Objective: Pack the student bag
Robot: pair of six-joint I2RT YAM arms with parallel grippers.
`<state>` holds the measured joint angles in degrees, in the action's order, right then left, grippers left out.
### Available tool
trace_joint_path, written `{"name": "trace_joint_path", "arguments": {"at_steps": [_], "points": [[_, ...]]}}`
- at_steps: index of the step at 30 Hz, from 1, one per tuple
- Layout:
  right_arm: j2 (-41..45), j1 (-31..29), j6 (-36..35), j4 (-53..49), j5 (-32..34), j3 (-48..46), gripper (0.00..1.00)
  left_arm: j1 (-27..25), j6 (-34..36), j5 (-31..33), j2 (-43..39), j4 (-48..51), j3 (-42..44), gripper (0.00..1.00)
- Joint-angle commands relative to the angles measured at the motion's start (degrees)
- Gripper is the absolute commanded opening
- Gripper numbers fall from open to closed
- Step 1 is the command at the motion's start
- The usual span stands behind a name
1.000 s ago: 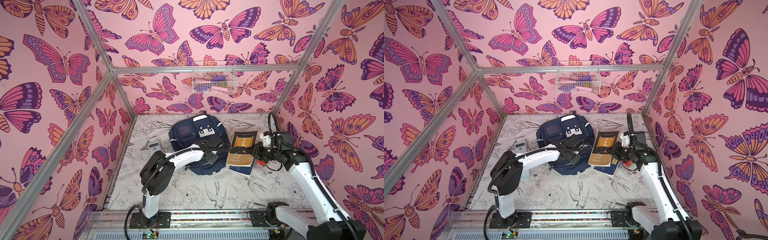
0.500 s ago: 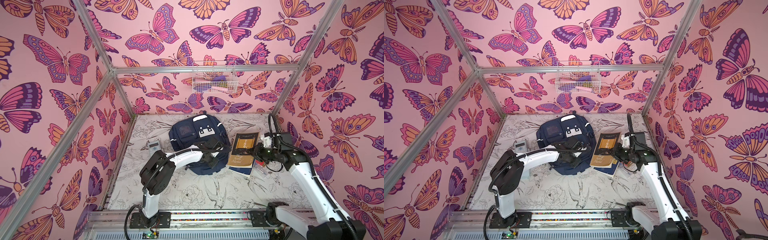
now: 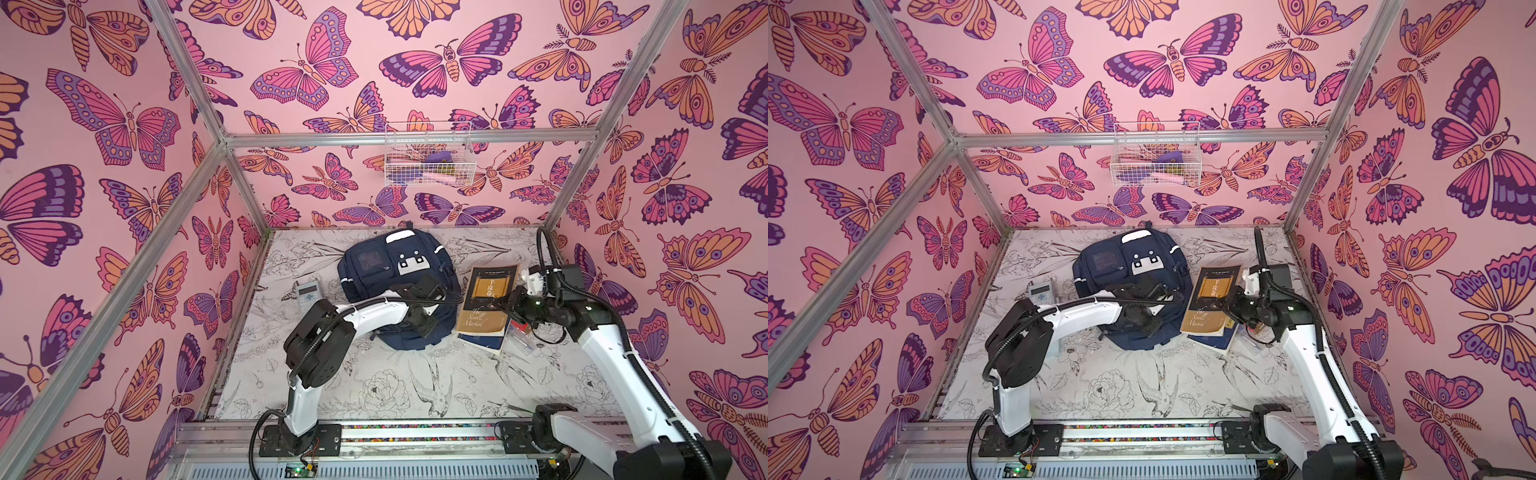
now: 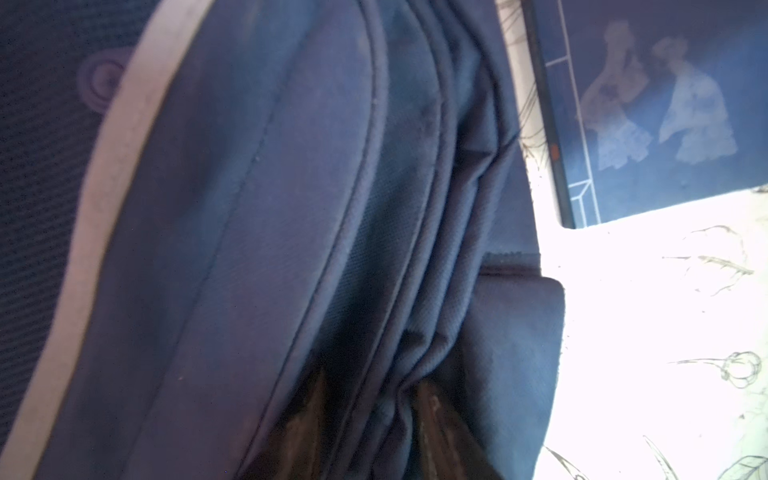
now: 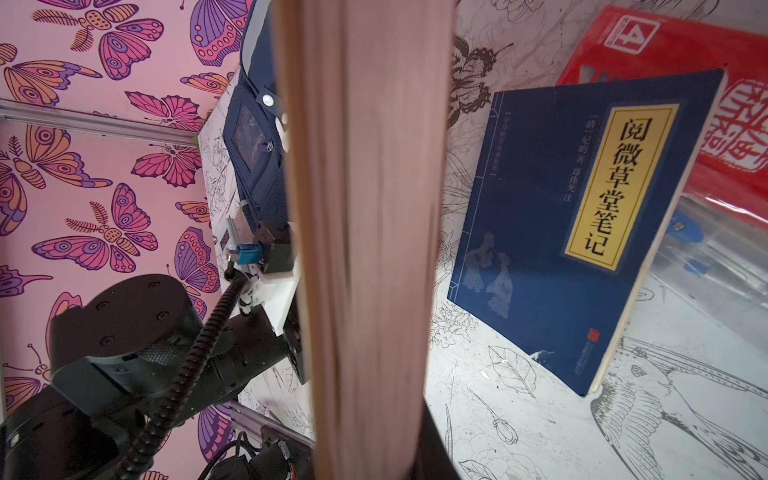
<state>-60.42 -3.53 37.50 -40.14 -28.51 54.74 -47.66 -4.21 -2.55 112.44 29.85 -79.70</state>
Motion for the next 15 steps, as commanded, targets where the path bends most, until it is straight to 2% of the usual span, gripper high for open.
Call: {"name": "trace_joint_path", "arguments": {"at_steps": [1,3,4,5,12,15], "points": [[1.3,-0.3,-0.6,1.3,-0.6,1.5,0.00,0.2,-0.5,3.0,3.4,3.1,-0.2,0.30],[1.5,-0.3,-0.4,1.2,-0.5,1.3,0.00,0.1,-0.7,4.6,3.7,3.2,-0.5,0.15],[1.7,-0.3,-0.3,1.2,-0.5,1.2,0.00,0.1,-1.0,5.5,3.3,3.4,-0.8,0.03],[1.8,-0.3,-0.3,1.2,-0.5,1.2,0.00,0.1,-1.2,5.9,2.6,3.5,-0.8,0.00],[3.3,-0.3,0.0,1.9,-1.3,0.9,0.00,0.3,-2.4,10.1,-7.7,3.2,-3.0,0.00],[4.2,-0.3,0.1,2.3,-3.4,0.8,0.00,1.5,-3.6,8.4,-11.7,2.6,-4.9,0.00]]}}
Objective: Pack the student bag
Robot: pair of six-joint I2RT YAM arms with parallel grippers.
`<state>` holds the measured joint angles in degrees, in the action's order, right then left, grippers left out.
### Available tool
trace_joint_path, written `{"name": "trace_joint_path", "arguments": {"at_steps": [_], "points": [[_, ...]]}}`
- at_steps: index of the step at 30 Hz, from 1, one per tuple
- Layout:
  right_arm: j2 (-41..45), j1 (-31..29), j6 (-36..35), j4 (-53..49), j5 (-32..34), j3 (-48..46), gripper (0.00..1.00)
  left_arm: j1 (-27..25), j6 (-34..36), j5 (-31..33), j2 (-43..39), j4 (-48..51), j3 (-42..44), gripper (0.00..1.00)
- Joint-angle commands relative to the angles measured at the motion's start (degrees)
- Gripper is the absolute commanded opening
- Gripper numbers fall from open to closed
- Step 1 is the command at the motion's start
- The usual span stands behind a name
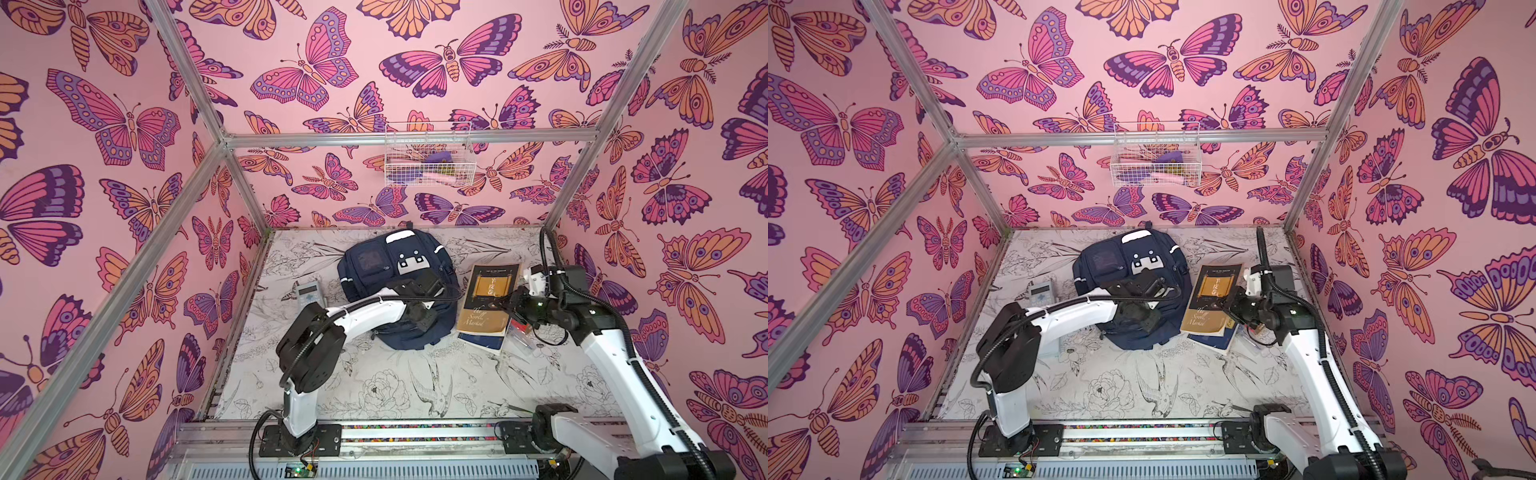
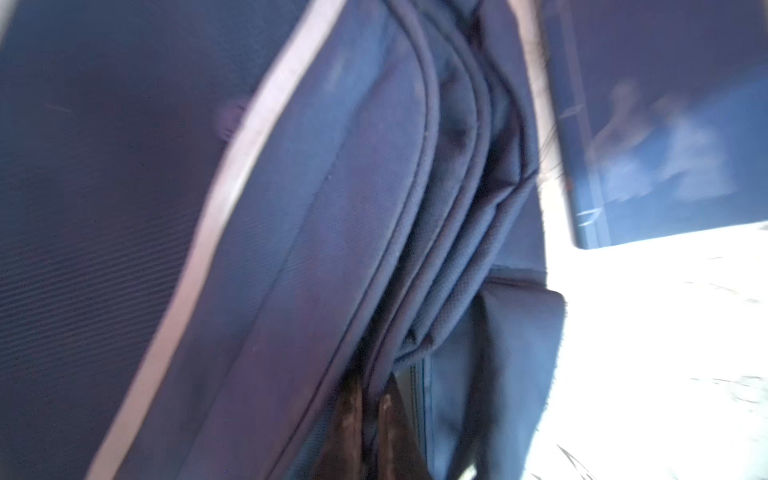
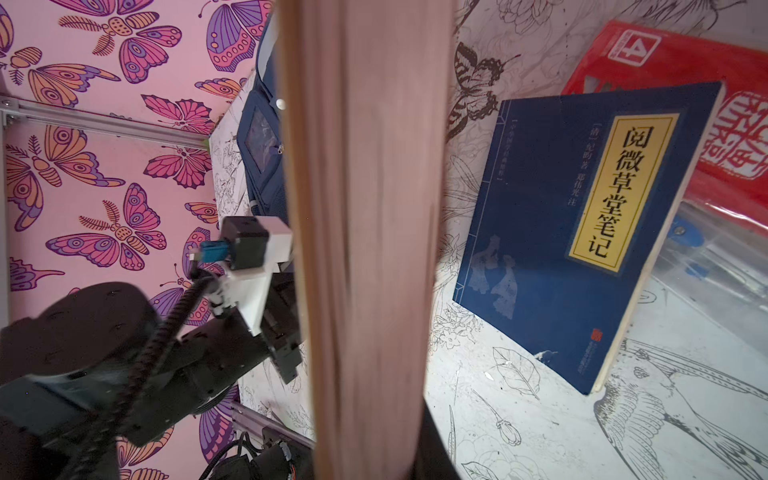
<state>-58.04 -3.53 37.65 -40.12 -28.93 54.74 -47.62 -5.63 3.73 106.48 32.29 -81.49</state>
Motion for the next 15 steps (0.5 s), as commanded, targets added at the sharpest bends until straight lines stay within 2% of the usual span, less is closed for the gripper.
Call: {"name": "trace_joint_path", "arguments": {"at_steps": [1,4,8,11,15], "points": [[2.2,-0.2,-0.2,2.0,-3.8,0.8,0.00,2.3,-3.1,0.5,-6.9,-0.1,-3.7,0.00],[3.4,-1.3,-1.6,0.5,-6.0,1.1,0.00,4.3,-5.6,-3.7,-9.5,-0.9,-5.1,0.00],[5.1,-7.0,-0.2,-0.4,-4.1,0.9,0.01,6.5,-7.8,-8.1,-12.1,-2.7,-5.7,0.00],[5.9,-11.0,5.3,3.8,-2.8,-2.9,0.00,7.6,-7.9,-10.2,-14.0,-4.7,-4.9,0.00],[6.8,-14.8,16.1,16.3,-2.6,-10.4,0.00,9.7,-10.4,-13.0,-16.3,-8.9,-1.8,0.00]]}}
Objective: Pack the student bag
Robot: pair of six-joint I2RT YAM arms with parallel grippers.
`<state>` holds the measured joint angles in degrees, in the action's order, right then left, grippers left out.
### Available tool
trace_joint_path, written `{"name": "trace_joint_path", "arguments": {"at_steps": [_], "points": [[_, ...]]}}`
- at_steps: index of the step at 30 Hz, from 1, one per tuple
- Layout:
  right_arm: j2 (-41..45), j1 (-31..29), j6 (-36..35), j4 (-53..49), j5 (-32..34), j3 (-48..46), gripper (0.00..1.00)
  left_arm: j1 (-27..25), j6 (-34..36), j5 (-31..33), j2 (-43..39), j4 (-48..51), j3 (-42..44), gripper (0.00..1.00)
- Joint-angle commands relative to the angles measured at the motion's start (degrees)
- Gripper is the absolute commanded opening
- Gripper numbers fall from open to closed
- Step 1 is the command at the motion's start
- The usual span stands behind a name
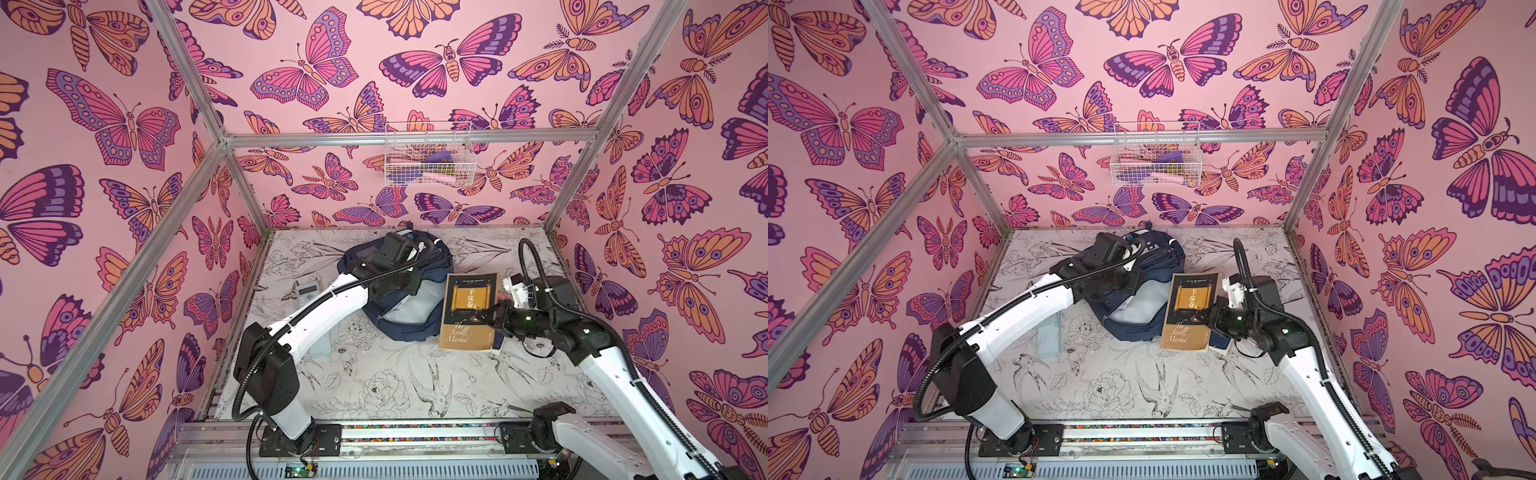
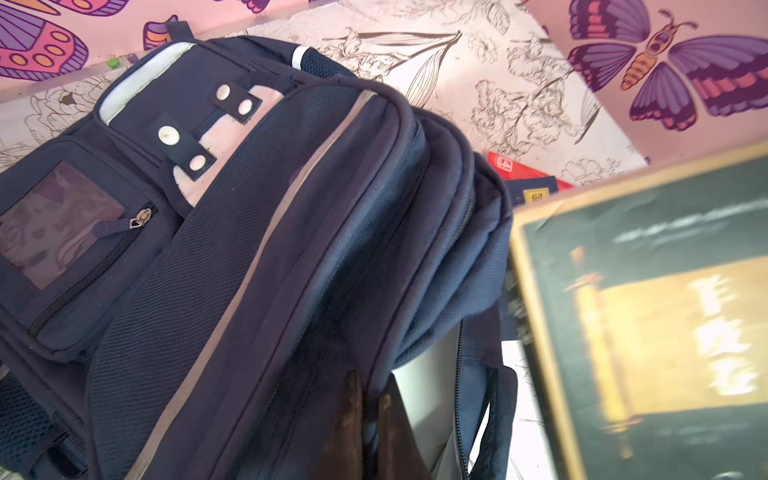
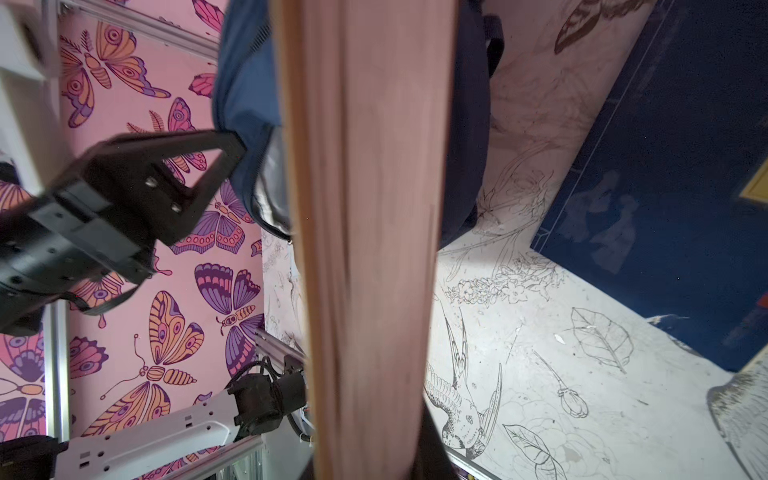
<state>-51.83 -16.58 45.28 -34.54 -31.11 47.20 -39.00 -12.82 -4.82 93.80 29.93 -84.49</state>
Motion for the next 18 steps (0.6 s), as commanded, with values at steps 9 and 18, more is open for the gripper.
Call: {"name": "trace_joint_path", "arguments": {"at_steps": [9,18], "points": [[-10.0,-6.0,21.2,36.7,1.9,-7.2,0.00,2.7,-7.2,-13.3,-5.7,-13.7,4.5,0.00],[-30.6,-11.5,23.2,54.6,11.1,-0.2,0.00,4.0,-8.3,-19.0,-4.9,-13.8,3.6,0.00]]}}
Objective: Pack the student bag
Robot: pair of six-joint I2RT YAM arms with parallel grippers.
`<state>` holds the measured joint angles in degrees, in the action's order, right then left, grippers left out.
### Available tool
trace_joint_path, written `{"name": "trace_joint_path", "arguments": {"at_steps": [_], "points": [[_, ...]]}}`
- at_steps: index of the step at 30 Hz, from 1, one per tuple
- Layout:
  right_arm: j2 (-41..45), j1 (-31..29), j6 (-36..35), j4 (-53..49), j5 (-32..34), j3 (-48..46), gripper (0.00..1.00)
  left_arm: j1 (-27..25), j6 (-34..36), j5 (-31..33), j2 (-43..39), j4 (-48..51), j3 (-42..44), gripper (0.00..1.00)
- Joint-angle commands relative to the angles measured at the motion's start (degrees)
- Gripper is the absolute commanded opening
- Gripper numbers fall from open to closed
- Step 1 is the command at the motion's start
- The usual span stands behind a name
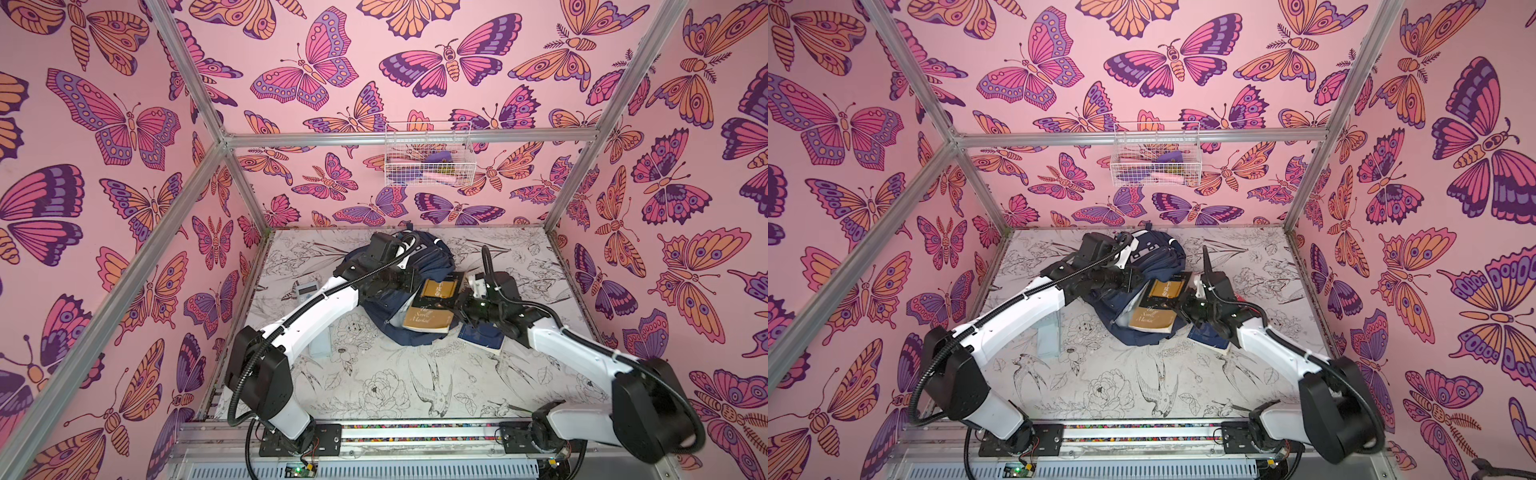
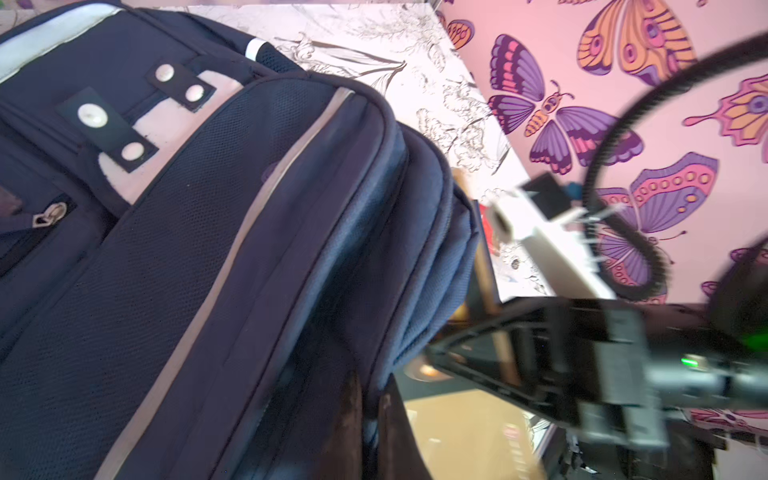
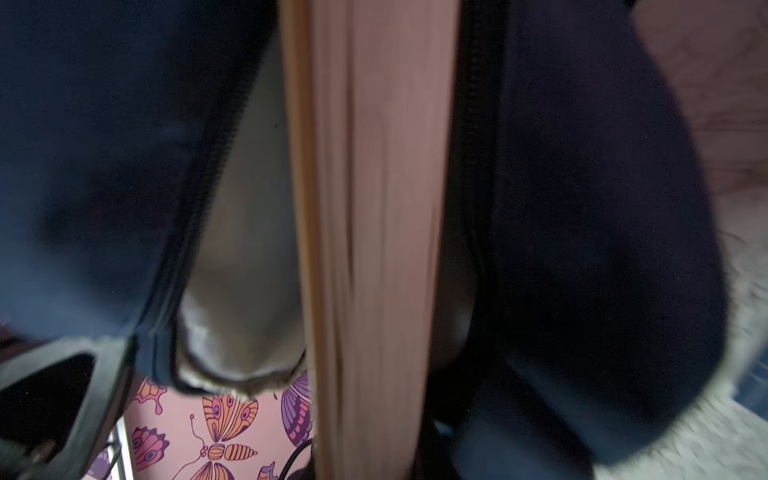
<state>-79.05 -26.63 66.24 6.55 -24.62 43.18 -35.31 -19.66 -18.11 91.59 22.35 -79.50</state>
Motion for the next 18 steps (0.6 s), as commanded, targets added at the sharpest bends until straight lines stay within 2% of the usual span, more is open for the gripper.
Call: {"name": "trace_joint_path", "arguments": {"at_steps": [1,8,10,14,15,16,18], "points": [[-5.8,-2.1,2.4,15.4,5.9,5.0,0.00,0.4,-1.5,-6.1,-2.5,-6.1,-1.3,0.00],[-22.4,-4.1,5.0,24.7,10.3,12.7,0.00,1.6,-2.6,-9.5,-2.3,-6.8,-0.8,0.00],[-25.7,-4.5,4.9,25.2,10.7,14.8,0.04,1.7,-3.0,-10.7,-2.2,-7.4,-0.2,0.00],[-28.7,-4.7,4.5,24.0,11.2,16.8,0.44,2.2,-3.1,-10.6,-2.4,-8.7,1.9,0.00],[-28.6,-4.7,4.5,23.7,11.4,16.0,0.59,2.5,-3.0,-10.0,-2.5,-9.1,2.8,0.00],[-27.8,-4.7,4.3,23.2,11.5,15.3,0.67,2.9,-3.1,-9.5,-2.5,-9.6,3.6,0.00],[-24.9,-4.2,2.3,19.1,11.6,13.5,0.75,4.0,-3.5,-9.1,-2.4,-10.6,5.0,0.00]]}}
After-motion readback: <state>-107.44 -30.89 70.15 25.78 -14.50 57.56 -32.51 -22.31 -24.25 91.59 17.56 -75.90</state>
